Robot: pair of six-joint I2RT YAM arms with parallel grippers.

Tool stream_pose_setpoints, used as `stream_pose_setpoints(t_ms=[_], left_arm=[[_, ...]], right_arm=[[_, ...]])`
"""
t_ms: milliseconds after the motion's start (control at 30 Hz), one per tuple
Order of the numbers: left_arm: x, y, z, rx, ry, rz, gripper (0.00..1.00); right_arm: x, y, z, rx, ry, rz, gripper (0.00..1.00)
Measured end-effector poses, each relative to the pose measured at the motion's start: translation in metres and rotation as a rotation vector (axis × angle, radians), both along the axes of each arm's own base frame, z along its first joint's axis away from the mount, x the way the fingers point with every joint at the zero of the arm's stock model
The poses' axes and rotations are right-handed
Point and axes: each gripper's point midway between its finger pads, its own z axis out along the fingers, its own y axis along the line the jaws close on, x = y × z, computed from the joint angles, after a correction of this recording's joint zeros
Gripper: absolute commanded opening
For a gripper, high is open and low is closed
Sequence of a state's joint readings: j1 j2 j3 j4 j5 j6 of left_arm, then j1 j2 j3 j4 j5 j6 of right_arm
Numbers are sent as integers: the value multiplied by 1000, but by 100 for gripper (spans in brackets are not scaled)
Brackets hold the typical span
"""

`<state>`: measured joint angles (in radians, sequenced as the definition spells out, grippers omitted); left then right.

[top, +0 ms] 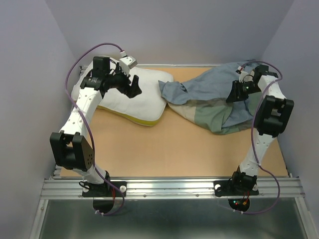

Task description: Put the pillow into the pillowcase

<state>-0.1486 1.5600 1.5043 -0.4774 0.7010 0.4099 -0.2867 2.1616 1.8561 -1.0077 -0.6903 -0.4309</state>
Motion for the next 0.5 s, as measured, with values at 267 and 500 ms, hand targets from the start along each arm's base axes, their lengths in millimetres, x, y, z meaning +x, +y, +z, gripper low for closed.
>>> stream_pose_setpoints(t_ms=[267,500], left_arm=[[6,6,2,-1,-8,31,94],[22,31,1,-28,32,152,90]], right_arm=[[-22,13,-14,12,60,52,0],[-68,56,46,74,-21,220,1]])
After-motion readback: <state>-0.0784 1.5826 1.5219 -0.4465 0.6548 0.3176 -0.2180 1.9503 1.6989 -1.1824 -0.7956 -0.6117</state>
